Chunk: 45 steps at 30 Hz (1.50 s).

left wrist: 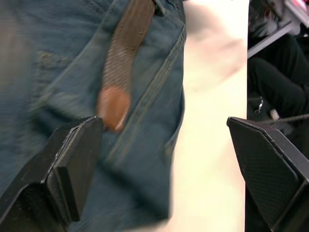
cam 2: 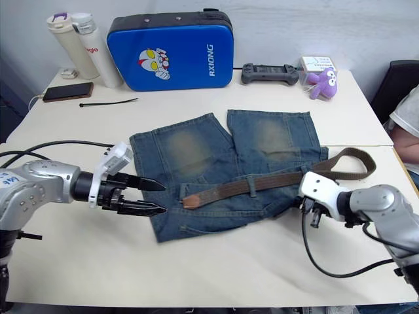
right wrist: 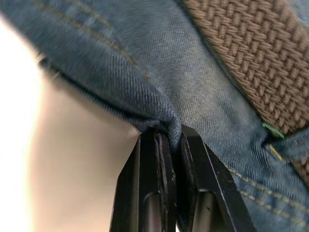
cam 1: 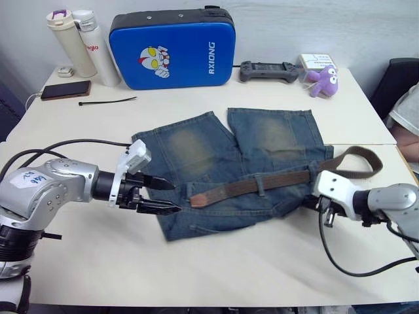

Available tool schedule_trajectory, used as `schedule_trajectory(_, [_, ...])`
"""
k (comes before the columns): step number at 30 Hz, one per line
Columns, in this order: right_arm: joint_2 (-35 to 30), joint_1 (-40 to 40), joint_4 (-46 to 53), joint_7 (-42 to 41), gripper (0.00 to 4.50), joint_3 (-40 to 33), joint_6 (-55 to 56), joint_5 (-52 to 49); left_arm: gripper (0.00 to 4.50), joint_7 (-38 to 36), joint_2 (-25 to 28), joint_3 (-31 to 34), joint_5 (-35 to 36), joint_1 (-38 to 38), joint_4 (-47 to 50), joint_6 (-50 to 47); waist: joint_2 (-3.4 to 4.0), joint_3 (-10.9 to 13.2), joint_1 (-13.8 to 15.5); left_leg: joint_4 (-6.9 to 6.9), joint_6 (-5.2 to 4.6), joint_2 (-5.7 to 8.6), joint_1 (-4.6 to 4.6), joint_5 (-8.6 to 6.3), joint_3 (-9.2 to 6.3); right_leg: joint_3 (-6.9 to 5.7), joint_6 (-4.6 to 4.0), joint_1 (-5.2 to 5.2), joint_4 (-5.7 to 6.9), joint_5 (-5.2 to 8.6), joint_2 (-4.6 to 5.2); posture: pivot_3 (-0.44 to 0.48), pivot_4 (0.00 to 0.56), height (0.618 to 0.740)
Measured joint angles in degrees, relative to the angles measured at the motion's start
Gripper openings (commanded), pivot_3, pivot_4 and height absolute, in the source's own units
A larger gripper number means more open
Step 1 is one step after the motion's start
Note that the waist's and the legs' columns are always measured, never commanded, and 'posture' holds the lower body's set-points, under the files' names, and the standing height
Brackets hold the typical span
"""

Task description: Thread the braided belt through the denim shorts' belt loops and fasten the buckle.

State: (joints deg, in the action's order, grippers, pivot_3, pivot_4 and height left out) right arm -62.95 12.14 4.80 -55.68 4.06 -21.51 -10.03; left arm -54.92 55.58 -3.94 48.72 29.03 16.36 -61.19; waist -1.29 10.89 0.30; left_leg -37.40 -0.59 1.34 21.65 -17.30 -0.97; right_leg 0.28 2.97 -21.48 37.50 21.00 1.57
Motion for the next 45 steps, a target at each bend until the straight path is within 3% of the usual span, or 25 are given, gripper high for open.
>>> schedule_trajectory(7, [2.7, 7.6, -12.0, 0.5, 0.09, 1.9, 6.4, 5.4, 4.5, 0.8, -4.1, -1.7, -1.7, 2.3, -0.7, -0.5, 0.0, 0.0, -0.5, -0.04, 0.18, -0.01, 0.0, 0.1, 0.03, 0.01, 0.0, -0.04, 0.12, 0.0, -0.04, 0.0, 0.15, 0.739])
schedule_trajectory(16, [9.2, 18.9, -26.8, 8.6, 0.09, 4.7, 11.5, 14.9, 4.5, 1.1, -7.9, -4.1, -5.3, 4.0, -1.8, -0.1, -0.01, 0.0, -0.9, -0.2, 0.25, -0.01, -0.08, 0.14, 0.09, 0.06, 0.0, -0.02, 0.32, 0.0, -0.05, 0.0, 0.15, 0.739])
schedule_trajectory(26, [10.6, 18.3, -24.2, 13.4, 0.09, 4.1, 7.1, 19.0, 4.5, 2.2, -11.8, -5.5, -8.5, 5.2, -4.0, -0.1, 0.0, 0.0, -0.4, -0.27, 0.26, -0.01, -0.02, 0.14, 0.06, 0.04, 0.01, -0.03, 0.34, 0.0, -0.05, 0.0, 0.15, 0.739])
schedule_trajectory(31, [9.6, 13.6, -16.3, 11.9, 2.23, 0.1, 1.1, 17.5, 4.5, 2.2, -12.8, -5.5, -8.8, 5.8, -4.0, 0.0, 0.0, 0.0, -0.4, -0.26, 0.25, -0.01, 0.05, 0.14, 0.06, 0.03, 0.01, -0.08, 0.33, 0.0, -0.06, 0.0, 0.15, 0.739])
schedule_trajectory(35, [4.3, 9.3, -7.3, 7.4, 4.2, -4.5, -2.5, 14.4, 4.5, 1.1, -12.6, -5.5, -8.7, 6.1, -4.0, -0.1, 0.22, 0.1, -0.4, -0.25, 0.26, -0.01, 0.08, 0.14, 0.06, 0.03, 0.01, -0.12, 0.33, 0.0, -0.07, 0.0, 0.15, 0.739])
schedule_trajectory(36, [3.2, 9.0, -5.7, 6.7, 4.45, -5.9, -3.0, 13.8, 4.5, 0.7, -12.6, -5.4, -8.6, 6.2, -4.0, -0.2, 0.23, 0.1, -0.5, -0.24, 0.26, -0.01, 0.07, 0.14, 0.07, 0.04, 0.01, -0.12, 0.33, 0.0, -0.08, 0.0, 0.15, 0.739])
schedule_trajectory(40, [2.5, 8.5, 1.4, 4.0, 4.45, -12.3, -9.6, 7.9, 4.5, -0.6, -12.6, -5.3, -8.3, 6.3, -3.9, -0.4, 0.24, 0.1, -0.7, -0.21, 0.28, -0.03, 0.02, 0.15, 0.05, 0.04, 0.01, -0.1, 0.36, 0.0, -0.11, 0.0, 0.15, 0.739])
schedule_trajectory(45, [15.5, 8.2, 15.5, 5.3, 4.45, -22.5, -34.9, -10.8, 4.5, -1.0, -13.0, -2.9, -7.6, 6.6, -4.2, -0.7, 0.23, 0.1, -0.4, -0.21, 0.32, -0.05, 0.06, 0.17, -0.01, 0.0, 0.01, -0.1, 0.36, 0.0, -0.1, 0.0, 0.15, 0.739])
